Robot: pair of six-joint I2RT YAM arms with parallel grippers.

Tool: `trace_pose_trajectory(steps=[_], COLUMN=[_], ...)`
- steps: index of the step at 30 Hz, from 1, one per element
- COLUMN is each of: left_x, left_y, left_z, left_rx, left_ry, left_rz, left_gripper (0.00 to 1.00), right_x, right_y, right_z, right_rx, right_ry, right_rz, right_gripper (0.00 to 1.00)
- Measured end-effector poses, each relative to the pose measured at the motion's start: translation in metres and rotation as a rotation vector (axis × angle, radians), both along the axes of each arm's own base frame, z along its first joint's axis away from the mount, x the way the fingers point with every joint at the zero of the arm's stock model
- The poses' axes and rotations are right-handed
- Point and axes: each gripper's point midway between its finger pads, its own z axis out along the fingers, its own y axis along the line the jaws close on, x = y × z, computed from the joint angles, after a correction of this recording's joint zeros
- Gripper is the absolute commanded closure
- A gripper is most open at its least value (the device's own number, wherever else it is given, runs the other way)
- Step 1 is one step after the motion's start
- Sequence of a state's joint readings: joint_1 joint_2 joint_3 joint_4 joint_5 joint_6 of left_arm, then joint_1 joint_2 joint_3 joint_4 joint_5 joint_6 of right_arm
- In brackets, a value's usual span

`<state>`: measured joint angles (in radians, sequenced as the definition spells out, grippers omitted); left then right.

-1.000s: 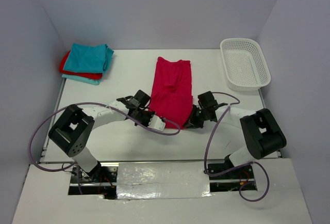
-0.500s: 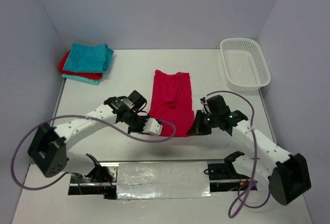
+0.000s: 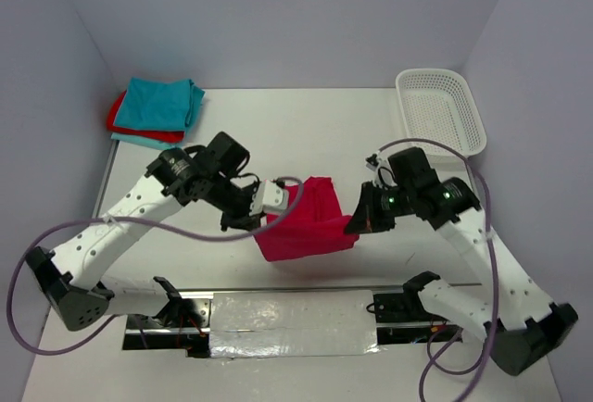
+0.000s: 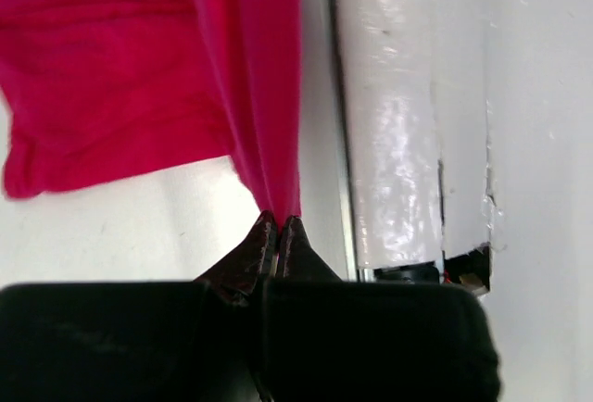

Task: Fold and stack the t-shirts
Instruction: Fold the long partially folded tshirt into a neat square

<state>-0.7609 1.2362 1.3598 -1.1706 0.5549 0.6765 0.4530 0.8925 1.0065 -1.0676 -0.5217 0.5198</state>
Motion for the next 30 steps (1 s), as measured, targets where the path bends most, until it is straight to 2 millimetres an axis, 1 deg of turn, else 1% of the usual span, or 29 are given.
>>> trace_pose_trajectory(steps=[2, 4, 5, 7, 10, 13, 17, 21, 22, 23, 25, 26, 27, 28, 29, 30], left_x=[0.02, 0.046, 0.06, 0.081, 0.1, 0.116, 0.147, 0.179, 0.186, 0.193, 0.205, 0.21, 0.216, 0.222, 0.228, 0.233], left_y=[0.001, 0.006, 0.009, 0.014, 0.016, 0.016, 0.022, 0.021, 0.019, 0.017, 0.014, 0.013, 0.012, 0.012, 0.013, 0.016], left_z=[0.003, 0.002, -0.002, -0.012, -0.03, -0.044, -0.058, -0.069, -0.073, -0.079, -0.093, -0.101, -0.108, -0.116, -0.125, -0.133], left_rx=[0.007, 0.014, 0.021, 0.037, 0.062, 0.075, 0.073, 0.061, 0.059, 0.06, 0.067, 0.075, 0.085, 0.095, 0.104, 0.116], left_ry=[0.018, 0.046, 0.062, 0.095, 0.149, 0.189, 0.216, 0.224, 0.228, 0.229, 0.237, 0.245, 0.251, 0.255, 0.263, 0.274], left_rz=[0.069, 0.156, 0.198, 0.256, 0.297, 0.321, 0.399, 0.459, 0.471, 0.481, 0.503, 0.516, 0.529, 0.544, 0.566, 0.592], left_gripper=[1.0, 1.0, 1.0, 1.0, 1.0, 1.0, 1.0, 1.0, 1.0, 0.98, 0.91, 0.87, 0.77, 0.72, 0.68, 0.62], right_x=[0.016, 0.03, 0.037, 0.047, 0.065, 0.088, 0.126, 0.146, 0.152, 0.158, 0.173, 0.18, 0.189, 0.199, 0.209, 0.22], right_y=[0.004, 0.008, 0.009, 0.011, 0.01, 0.009, 0.015, 0.016, 0.014, 0.012, 0.007, 0.005, 0.001, -0.001, -0.003, -0.005], right_z=[-0.001, -0.013, -0.021, -0.032, -0.04, -0.05, -0.07, -0.09, -0.095, -0.099, -0.107, -0.11, -0.114, -0.117, -0.119, -0.12], right_rx=[-0.02, -0.039, -0.049, -0.045, -0.017, -0.001, 0.017, 0.026, 0.027, 0.027, 0.03, 0.031, 0.03, 0.029, 0.028, 0.022], right_ry=[0.023, 0.067, 0.097, 0.15, 0.175, 0.211, 0.25, 0.286, 0.295, 0.301, 0.309, 0.31, 0.309, 0.307, 0.3, 0.289], right_rz=[0.009, 0.017, 0.017, 0.016, 0.001, -0.009, -0.003, -0.008, -0.016, -0.028, -0.055, -0.07, -0.082, -0.094, -0.102, -0.111], right_gripper=[1.0, 1.0, 1.0, 1.0, 1.0, 1.0, 1.0, 1.0, 0.96, 0.84, 0.65, 0.59, 0.48, 0.45, 0.38, 0.36])
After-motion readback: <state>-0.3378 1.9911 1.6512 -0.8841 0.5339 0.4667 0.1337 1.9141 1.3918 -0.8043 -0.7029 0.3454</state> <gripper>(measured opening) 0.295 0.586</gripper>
